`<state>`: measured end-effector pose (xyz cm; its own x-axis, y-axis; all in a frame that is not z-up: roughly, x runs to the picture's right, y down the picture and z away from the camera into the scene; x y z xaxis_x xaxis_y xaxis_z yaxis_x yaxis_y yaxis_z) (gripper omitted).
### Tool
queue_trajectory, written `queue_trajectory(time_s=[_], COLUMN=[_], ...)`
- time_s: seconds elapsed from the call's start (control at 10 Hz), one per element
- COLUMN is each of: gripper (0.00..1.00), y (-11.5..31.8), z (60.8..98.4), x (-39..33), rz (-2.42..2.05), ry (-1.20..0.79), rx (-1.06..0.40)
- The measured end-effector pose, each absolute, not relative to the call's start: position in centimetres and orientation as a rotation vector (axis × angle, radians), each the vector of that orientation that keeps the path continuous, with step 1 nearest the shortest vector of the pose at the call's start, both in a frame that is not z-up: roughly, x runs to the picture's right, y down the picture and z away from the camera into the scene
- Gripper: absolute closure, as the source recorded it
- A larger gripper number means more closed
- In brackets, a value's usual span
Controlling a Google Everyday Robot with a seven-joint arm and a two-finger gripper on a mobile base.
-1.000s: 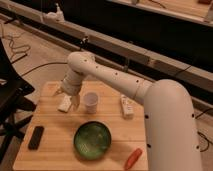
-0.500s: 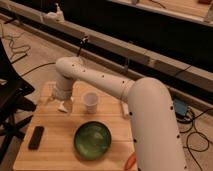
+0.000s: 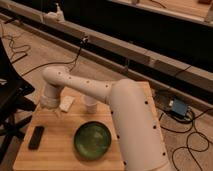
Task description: Place the eraser on the white sponge
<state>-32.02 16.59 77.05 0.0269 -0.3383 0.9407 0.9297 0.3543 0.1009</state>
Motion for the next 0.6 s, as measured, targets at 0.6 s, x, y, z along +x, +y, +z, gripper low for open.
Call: queue_trajectory(time_s=[0.6], gripper=[0.23], y=[18.93], z=[76.06], x=[-33.84], rz=[-1.144], ry=[-1.227], rx=[-0.705])
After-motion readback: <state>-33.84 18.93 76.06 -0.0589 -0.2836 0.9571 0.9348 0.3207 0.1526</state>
